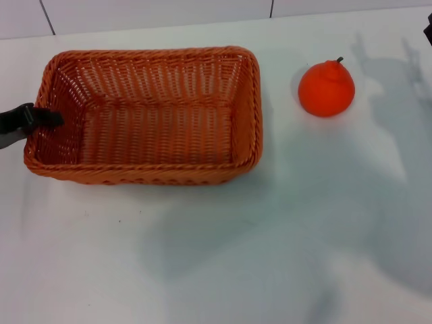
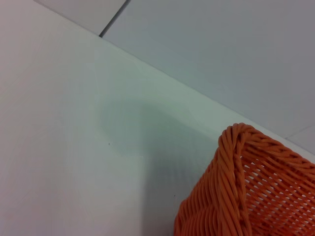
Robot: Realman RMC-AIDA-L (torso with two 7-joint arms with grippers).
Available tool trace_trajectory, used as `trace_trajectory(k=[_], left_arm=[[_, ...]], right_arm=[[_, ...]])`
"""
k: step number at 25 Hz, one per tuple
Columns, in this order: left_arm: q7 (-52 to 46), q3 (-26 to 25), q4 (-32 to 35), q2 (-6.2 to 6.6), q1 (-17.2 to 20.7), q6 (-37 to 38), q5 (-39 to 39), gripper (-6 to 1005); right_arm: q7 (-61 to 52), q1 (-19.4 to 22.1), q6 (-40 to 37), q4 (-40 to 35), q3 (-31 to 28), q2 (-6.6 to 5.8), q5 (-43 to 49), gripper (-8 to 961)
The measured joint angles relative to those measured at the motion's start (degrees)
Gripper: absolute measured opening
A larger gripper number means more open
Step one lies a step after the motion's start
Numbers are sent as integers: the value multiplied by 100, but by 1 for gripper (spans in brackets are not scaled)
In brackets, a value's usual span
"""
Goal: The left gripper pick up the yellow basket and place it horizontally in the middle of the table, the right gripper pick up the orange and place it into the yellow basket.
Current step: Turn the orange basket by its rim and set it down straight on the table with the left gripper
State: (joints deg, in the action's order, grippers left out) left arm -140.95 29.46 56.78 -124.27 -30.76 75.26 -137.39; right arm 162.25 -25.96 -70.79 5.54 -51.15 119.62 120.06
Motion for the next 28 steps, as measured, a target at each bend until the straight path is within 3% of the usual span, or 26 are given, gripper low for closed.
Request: trace_trajectory(k=[28], left_arm=[[-2, 6, 0, 27, 40, -46, 56, 176]], right_arm=[[0, 3, -5, -9, 0, 0, 0, 947]])
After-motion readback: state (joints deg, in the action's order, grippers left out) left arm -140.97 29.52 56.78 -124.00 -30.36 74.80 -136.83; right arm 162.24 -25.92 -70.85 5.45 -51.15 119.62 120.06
